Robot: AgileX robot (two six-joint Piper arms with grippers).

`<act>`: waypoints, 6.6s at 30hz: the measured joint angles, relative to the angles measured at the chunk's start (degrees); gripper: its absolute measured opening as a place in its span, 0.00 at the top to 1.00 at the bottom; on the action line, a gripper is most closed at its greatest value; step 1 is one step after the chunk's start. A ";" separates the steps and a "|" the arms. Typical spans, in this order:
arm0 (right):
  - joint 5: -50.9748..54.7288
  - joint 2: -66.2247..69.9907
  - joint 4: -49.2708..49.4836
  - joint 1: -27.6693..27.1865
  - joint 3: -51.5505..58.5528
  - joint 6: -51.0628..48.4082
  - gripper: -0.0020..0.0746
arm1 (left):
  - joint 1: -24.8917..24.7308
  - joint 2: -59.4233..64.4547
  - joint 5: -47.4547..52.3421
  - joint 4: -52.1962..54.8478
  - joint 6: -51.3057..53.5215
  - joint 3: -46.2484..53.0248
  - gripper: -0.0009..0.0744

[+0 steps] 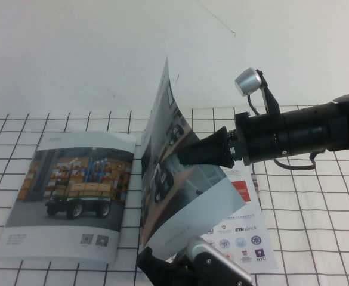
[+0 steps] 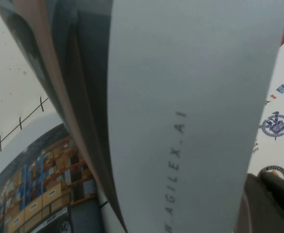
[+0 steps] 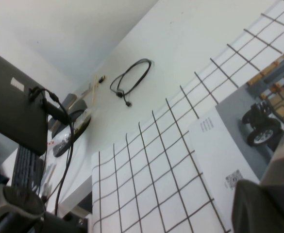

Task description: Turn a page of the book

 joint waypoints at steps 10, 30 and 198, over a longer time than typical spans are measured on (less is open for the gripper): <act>0.70 0.00 -1.22 0.00 0.00 0.80 0.96 | 0.00 0.13 -2.65 1.03 -4.11 -0.02 0.99; 0.70 0.00 -1.22 0.00 0.00 0.90 0.96 | 8.48 0.13 -7.97 1.54 -4.79 -2.72 0.99; -26.07 -89.38 -82.89 3.09 48.96 62.68 0.97 | 40.63 -90.12 -33.70 -80.72 100.83 21.70 0.99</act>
